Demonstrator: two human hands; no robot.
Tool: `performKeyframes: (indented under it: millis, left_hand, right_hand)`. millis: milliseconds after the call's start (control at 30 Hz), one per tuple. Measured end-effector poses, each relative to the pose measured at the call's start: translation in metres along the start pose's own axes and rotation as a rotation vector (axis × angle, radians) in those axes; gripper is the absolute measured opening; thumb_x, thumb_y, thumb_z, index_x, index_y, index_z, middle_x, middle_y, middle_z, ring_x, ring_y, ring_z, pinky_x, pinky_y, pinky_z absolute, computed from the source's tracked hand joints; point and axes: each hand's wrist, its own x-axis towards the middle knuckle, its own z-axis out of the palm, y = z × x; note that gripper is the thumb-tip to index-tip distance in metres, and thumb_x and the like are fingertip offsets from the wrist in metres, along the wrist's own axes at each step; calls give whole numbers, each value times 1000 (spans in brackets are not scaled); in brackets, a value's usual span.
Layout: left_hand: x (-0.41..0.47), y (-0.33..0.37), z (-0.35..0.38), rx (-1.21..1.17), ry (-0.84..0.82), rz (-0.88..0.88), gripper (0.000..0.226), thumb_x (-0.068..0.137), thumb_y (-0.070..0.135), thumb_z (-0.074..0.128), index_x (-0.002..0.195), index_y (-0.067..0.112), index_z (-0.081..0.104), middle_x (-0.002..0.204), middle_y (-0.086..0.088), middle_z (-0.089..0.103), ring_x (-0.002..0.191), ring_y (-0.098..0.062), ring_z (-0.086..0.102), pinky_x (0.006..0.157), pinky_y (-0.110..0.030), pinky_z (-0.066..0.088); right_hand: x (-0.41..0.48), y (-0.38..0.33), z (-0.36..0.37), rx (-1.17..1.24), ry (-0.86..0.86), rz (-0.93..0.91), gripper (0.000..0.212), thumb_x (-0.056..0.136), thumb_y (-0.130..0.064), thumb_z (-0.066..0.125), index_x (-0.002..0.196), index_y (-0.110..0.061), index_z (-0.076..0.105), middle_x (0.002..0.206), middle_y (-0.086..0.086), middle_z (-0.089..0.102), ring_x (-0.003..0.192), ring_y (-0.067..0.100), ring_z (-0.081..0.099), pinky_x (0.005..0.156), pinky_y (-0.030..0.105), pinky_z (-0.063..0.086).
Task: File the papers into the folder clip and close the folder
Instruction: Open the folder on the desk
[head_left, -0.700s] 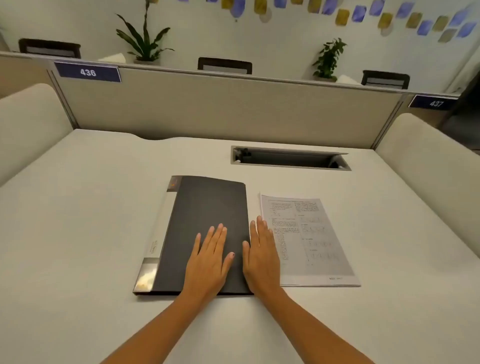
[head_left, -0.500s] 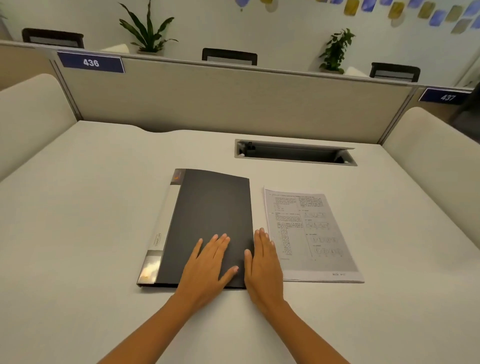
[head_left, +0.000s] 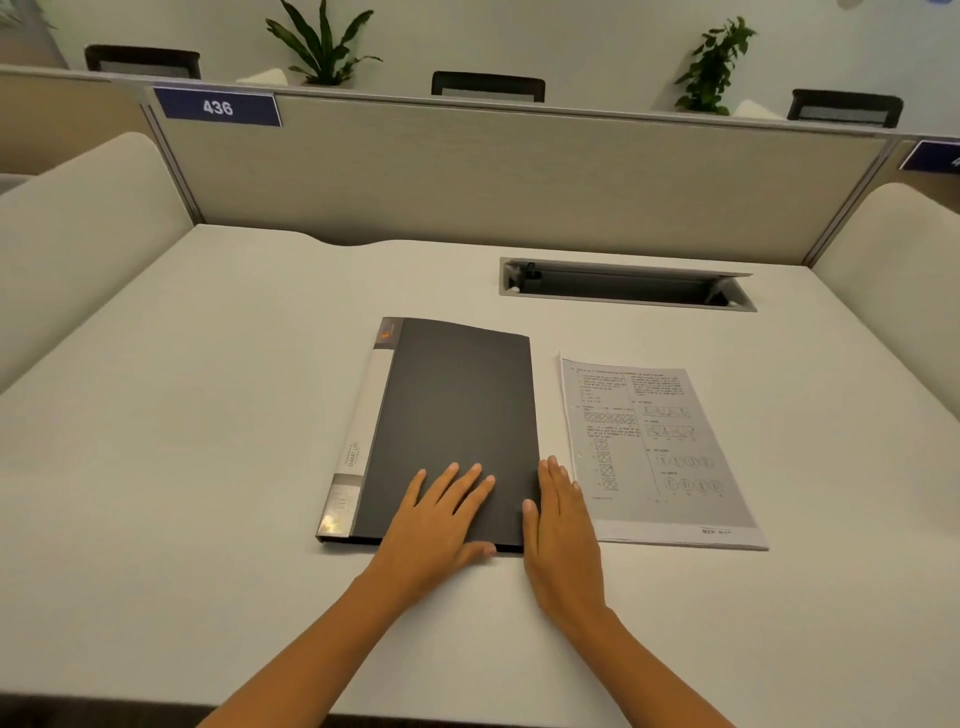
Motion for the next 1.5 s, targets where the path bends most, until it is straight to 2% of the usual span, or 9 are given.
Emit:
performKeyframes:
  millis: [133, 300, 500, 667, 767, 900, 1067, 1300, 1500]
  left_hand:
    - [0, 5, -11, -21, 39, -2, 67, 93, 57, 24, 149, 26, 2, 158, 2, 11, 145, -24, 8, 117, -44, 4]
    - [-18, 7, -34, -326, 489, 102, 53, 97, 41, 28, 133, 9, 49, 135, -6, 55, 125, -30, 50, 101, -44, 42]
    - [-32, -9, -54, -726, 722, 14, 46, 99, 39, 32, 138, 16, 41, 139, 2, 50, 130, -10, 45, 105, -28, 40]
    - [-44, -32, -70, -711, 1086, -165, 31, 100, 38, 31, 129, 45, 38, 119, 9, 55, 115, 5, 50, 90, -2, 38]
    - [-49, -49, -78, -647, 1289, -220, 38, 100, 20, 38, 136, 32, 31, 136, 14, 42, 126, -5, 45, 99, -13, 39]
    - [-55, -78, -84, -306, 1463, -359, 68, 95, 6, 51, 146, 22, 10, 149, -14, 21, 140, -26, 27, 111, -37, 32]
    - [-63, -96, -76, 127, 1330, -600, 75, 96, 9, 50, 149, 19, -1, 149, -18, 10, 145, -21, -1, 118, -42, 7]
    - [-65, -106, -44, 373, 727, -723, 63, 93, 9, 35, 149, 6, 7, 158, -14, -3, 144, -33, -7, 115, -47, -10]
    - [-56, -106, -30, 184, 452, -815, 66, 93, 21, 44, 147, 1, 13, 156, -19, 7, 144, -34, -3, 116, -45, -8]
  right_hand:
    - [-2, -7, -10, 267, 137, -22, 49, 99, -33, 32, 145, -43, 19, 149, -35, 17, 139, -10, 16, 110, 5, 11]
    - [-9, -13, -21, 408, 213, -89, 49, 97, -24, 35, 145, -33, 26, 151, -23, 29, 141, 1, 23, 111, 7, 14]
    - [0, -29, -14, 233, -4, -210, 46, 97, -27, 42, 142, -30, 31, 153, -14, 26, 142, 3, 23, 114, 14, 17]
    - [18, -38, 7, 41, -191, -207, 51, 99, -34, 35, 147, -28, 19, 156, -15, 8, 146, 5, 4, 113, 13, 0]
    - [28, -39, 20, -86, -283, -187, 54, 100, -37, 32, 150, -23, 17, 159, -7, 9, 147, 15, 4, 114, 23, 4]
    - [33, -40, 35, -141, -309, -207, 56, 100, -39, 29, 150, -21, 12, 160, -4, 7, 147, 15, -1, 112, 23, -2]
    - [32, -31, 43, -234, -243, -271, 57, 99, -43, 26, 150, -21, 10, 159, -5, 8, 136, 3, -14, 113, 23, -4]
    - [33, -29, 45, -272, -261, -294, 60, 98, -48, 21, 150, -22, 8, 159, -7, 4, 141, 6, -10, 116, 26, -3]
    - [35, -27, 44, -292, -277, -322, 59, 98, -48, 21, 150, -24, 7, 158, -8, 2, 142, 6, -10, 116, 26, -6]
